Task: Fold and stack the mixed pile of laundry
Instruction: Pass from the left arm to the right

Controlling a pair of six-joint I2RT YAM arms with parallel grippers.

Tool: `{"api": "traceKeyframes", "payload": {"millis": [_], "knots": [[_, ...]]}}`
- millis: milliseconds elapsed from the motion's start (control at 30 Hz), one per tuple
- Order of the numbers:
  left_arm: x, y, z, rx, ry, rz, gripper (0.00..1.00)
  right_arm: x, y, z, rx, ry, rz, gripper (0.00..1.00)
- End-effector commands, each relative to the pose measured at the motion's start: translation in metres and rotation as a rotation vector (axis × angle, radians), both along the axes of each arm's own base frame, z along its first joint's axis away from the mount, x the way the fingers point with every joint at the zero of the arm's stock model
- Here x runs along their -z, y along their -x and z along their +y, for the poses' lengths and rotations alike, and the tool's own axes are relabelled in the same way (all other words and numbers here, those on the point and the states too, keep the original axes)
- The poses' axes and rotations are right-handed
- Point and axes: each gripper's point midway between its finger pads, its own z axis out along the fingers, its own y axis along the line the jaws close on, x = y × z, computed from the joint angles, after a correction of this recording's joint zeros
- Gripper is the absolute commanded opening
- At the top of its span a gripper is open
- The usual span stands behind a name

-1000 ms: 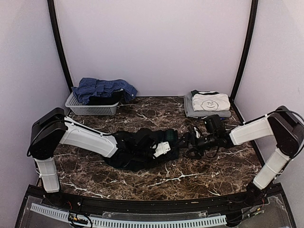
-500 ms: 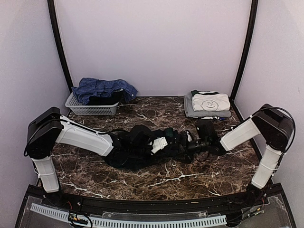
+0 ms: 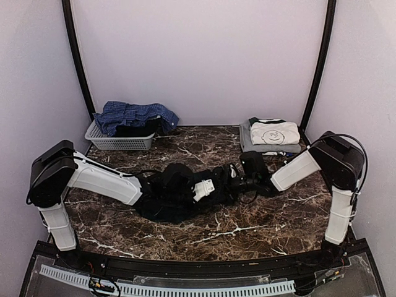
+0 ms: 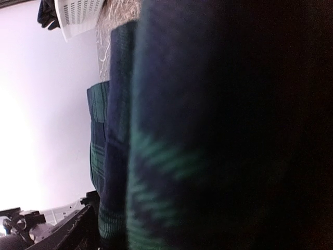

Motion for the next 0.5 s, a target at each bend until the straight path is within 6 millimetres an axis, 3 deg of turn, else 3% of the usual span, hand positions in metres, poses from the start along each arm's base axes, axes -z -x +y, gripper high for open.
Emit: {"api": "traceKeyframes", "payload": {"millis": [0,167,367,433,467], "knots": [[-0.035,0.009,-0.006,0.078,0.087,-0.055,0.01,0.006,-0.013,0.008,0.004,0.037,-0.049,0.80],[-0.033,0.008,-0.004,0.070,0.070,-0.060,0.02,0.011,-0.016,0.012,-0.025,0.080,-0.082,0.42],[-0.037,0.007,-0.003,0.058,0.071,-0.052,0.06,0.007,-0.024,0.010,-0.076,0.214,-0.196,0.06],[-0.040,0.006,-0.004,0.048,0.070,-0.047,0.10,0.008,-0.026,0.007,-0.100,0.275,-0.213,0.00],[-0.042,0.004,-0.003,0.025,0.061,-0.028,0.18,0.005,-0.030,0.005,-0.105,0.300,-0.235,0.00]]}}
